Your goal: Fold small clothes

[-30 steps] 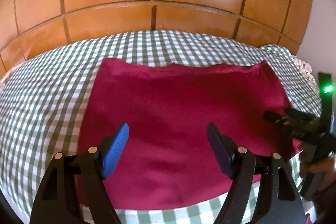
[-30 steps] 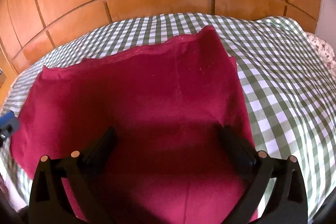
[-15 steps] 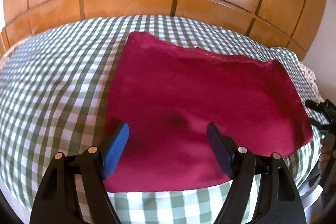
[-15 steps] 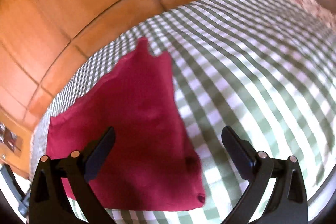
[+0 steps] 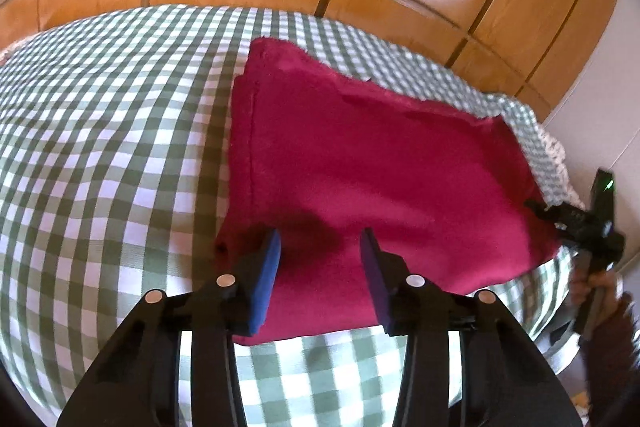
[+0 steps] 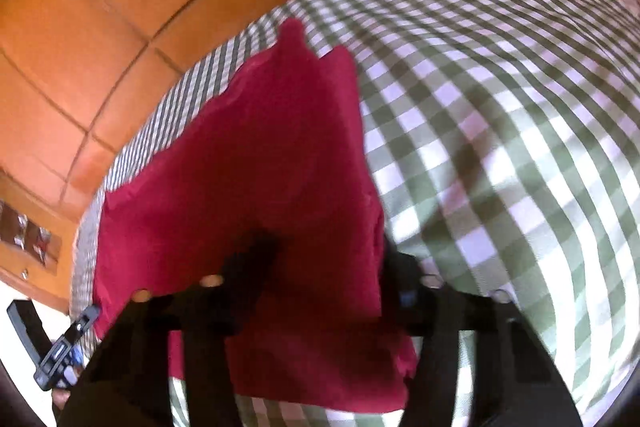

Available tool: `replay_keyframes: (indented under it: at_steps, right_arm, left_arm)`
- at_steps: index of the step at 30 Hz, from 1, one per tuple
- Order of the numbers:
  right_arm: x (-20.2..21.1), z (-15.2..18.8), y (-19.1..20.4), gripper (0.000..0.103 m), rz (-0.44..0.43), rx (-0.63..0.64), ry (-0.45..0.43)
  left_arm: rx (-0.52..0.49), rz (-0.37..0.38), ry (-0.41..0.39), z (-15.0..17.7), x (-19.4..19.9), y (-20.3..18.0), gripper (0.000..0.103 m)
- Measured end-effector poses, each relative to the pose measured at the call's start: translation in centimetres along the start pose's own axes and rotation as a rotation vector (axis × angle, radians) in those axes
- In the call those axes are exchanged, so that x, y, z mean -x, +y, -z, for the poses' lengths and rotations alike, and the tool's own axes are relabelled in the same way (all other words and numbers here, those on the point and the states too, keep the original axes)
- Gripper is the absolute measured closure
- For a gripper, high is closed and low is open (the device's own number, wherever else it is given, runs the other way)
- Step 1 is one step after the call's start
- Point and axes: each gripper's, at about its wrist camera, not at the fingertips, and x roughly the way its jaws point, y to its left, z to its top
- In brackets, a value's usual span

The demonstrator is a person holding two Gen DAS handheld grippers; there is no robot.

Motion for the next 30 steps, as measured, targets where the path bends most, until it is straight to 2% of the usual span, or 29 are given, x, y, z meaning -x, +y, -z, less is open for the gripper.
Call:
replay_keyframes:
  at_steps: [2, 4, 7, 12, 16, 20, 22, 24, 25, 27, 29, 30]
  right_arm:
    - [0.7, -0.4, 1.3, 0.075, 0.010, 0.041, -0.002]
    - [1.8, -0.6, 3.2, 0.077, -0.022, 0.090, -0.009]
    - [3.8, -1.0, 7.1, 0.080, -0.130, 0.170, -0.018]
    - [5.1, -0.5, 14.7, 0.087, -0.234, 0.316, -0.048]
    - [3.1, 0.6, 20.2, 0.089, -0.297, 0.383, -0.021]
    - [-1.2, 3.5, 25.2, 0.090, -0.310, 0.454, 0.060]
    - [-3.8, 5.9, 27.1, 0.090, -0.281, 0.524, 0.103]
    - [-5.2, 7.8, 27.8, 0.090, -0.236, 0.580, 0.115]
    - [-5.6, 8.5, 27.8, 0.090, -0.226, 0.594, 0.120]
    - [-5.6, 9.2, 27.5, 0.086, -0.228, 0.621, 0.101]
    - [-4.6, 9.4, 26.9, 0.077, -0.295, 0.627, 0.104]
    - [-3.9, 9.2, 26.5, 0.064, -0.343, 0.623, 0.111]
  left_arm:
    - [0.001, -0.004, 0.008, 0.0, -0.4, -0.1, 0.062]
    - [0.009, 0.008, 0.008, -0.1, -0.4, 0.0, 0.062]
    - [0.040, 0.061, 0.022, -0.5, -0.6, 0.7, 0.062]
    - [0.119, 0.176, 0.027, -1.2, 0.2, 2.7, 0.062]
    - [0.193, 0.255, -0.017, -1.7, 1.7, 4.5, 0.061]
    - [0.257, 0.308, -0.032, -2.1, 2.2, 5.8, 0.060]
    - [0.286, 0.366, -0.027, -2.3, 2.4, 6.1, 0.054]
    - [0.310, 0.409, -0.035, -2.6, 2.5, 6.1, 0.034]
    - [0.311, 0.426, -0.037, -2.9, 2.5, 6.0, 0.032]
    - [0.317, 0.470, -0.022, -3.6, 1.8, 5.6, 0.029]
    - [0.326, 0.492, 0.000, -4.3, 0.9, 5.1, 0.027]
    - [0.328, 0.508, 0.013, -4.8, 0.3, 4.7, 0.027]
